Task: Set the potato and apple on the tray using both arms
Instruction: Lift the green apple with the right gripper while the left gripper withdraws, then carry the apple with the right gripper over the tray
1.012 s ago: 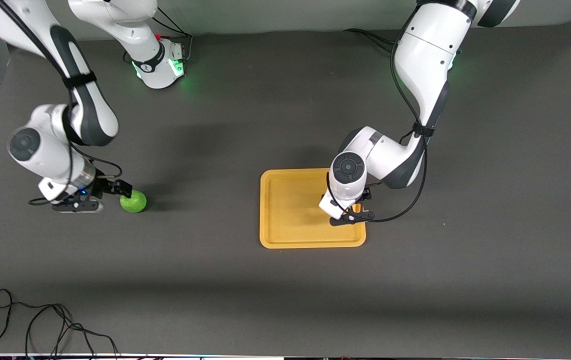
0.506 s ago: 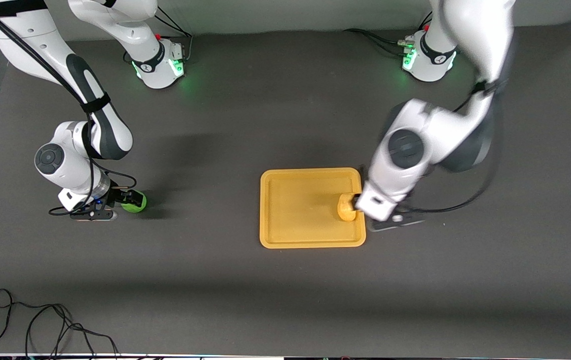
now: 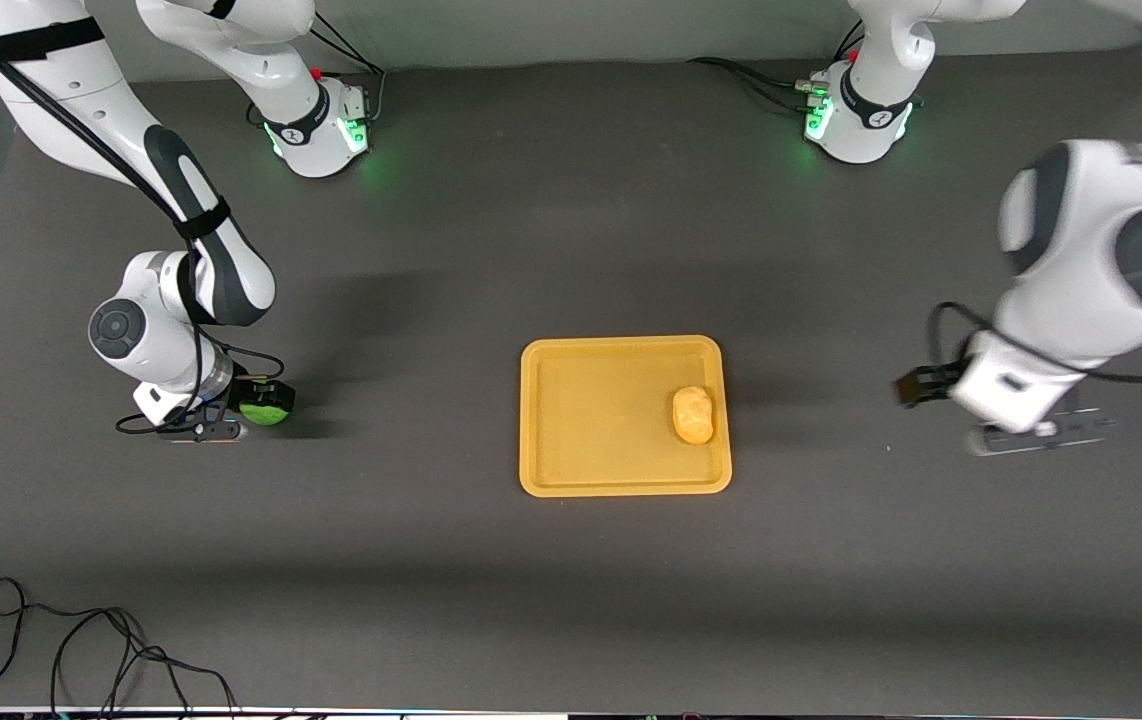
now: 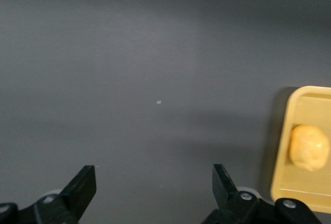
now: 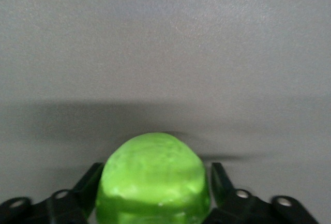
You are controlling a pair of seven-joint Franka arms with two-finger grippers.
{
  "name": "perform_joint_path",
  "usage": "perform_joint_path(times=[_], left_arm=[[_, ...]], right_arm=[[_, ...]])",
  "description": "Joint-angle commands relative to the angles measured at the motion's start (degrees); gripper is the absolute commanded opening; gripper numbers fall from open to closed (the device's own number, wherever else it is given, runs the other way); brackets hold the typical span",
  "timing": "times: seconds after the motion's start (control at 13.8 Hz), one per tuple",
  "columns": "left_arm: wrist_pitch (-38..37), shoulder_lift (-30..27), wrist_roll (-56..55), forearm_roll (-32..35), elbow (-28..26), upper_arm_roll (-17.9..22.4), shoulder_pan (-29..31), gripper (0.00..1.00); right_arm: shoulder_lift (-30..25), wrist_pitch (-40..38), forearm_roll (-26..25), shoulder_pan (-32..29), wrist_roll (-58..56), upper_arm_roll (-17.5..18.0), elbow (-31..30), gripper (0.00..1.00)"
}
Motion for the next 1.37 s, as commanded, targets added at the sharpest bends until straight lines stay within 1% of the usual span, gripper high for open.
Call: perform_joint_path(times=[0.0,0.14,0.29,0.36,0.51,0.65,0.72,0.87,1.01,1.16,1.23,1.3], left_arm=[[0.3,-6.1,2.2,0.0,-4.8,-0.6,1.4,1.0],[0.1,-7.5,3.1,-1.2,-4.4,-0.6,1.6,1.0],[-1.2,-8.7,5.2,-2.2,-3.9,-0.6,2.7,1.0],[-3.2,-8.9,9.2,-2.6,-3.5,-0.5,3.5,1.0],[-5.5,-10.0,15.0,-4.6,-3.2,-0.5,5.6,1.0],[-7.4,-11.2,15.9,-4.6,-2.7,-0.5,5.7,1.0],[-9.3,-11.2,16.0,-4.4,-1.8,-0.5,5.7,1.0],[-9.9,-11.1,17.0,-4.7,-1.5,-0.5,5.8,1.0],[-9.6,-11.2,17.0,-4.6,-1.5,-0.5,5.8,1.0],[-8.9,-11.1,18.0,-4.7,-1.7,-0.5,6.8,1.0],[-8.6,-10.7,18.1,-5.1,-1.7,-0.5,7.2,0.97],[-8.1,-10.6,18.2,-5.1,-1.9,-0.5,7.2,0.97]], right_arm=[[-0.2,-2.0,1.0,0.2,-0.4,0.1,1.2,0.36],[-3.2,-6.1,1.0,0.2,-0.6,0.1,2.7,0.36],[-7.4,-15.4,1.0,0.2,-0.8,0.1,6.9,0.36],[-9.0,-21.1,1.0,0.2,-0.8,0.1,9.7,0.36],[-11.0,-33.9,1.0,0.2,-0.4,0.1,18.2,0.36],[-10.0,-46.2,1.0,0.8,0.0,0.5,29.4,0.36],[-8.9,-49.9,1.0,2.6,0.4,0.5,34.2,0.36],[-7.4,-51.6,1.0,7.0,5.0,0.5,40.5,0.36],[-5.2,-51.6,1.0,13.6,12.1,0.5,44.4,0.36],[-0.2,-51.5,1.3,20.2,21.4,0.5,50.1,0.36],[3.1,-51.7,1.2,23.3,24.6,0.6,53.8,0.36],[6.4,-51.7,1.1,26.4,28.3,0.5,57.6,0.36]])
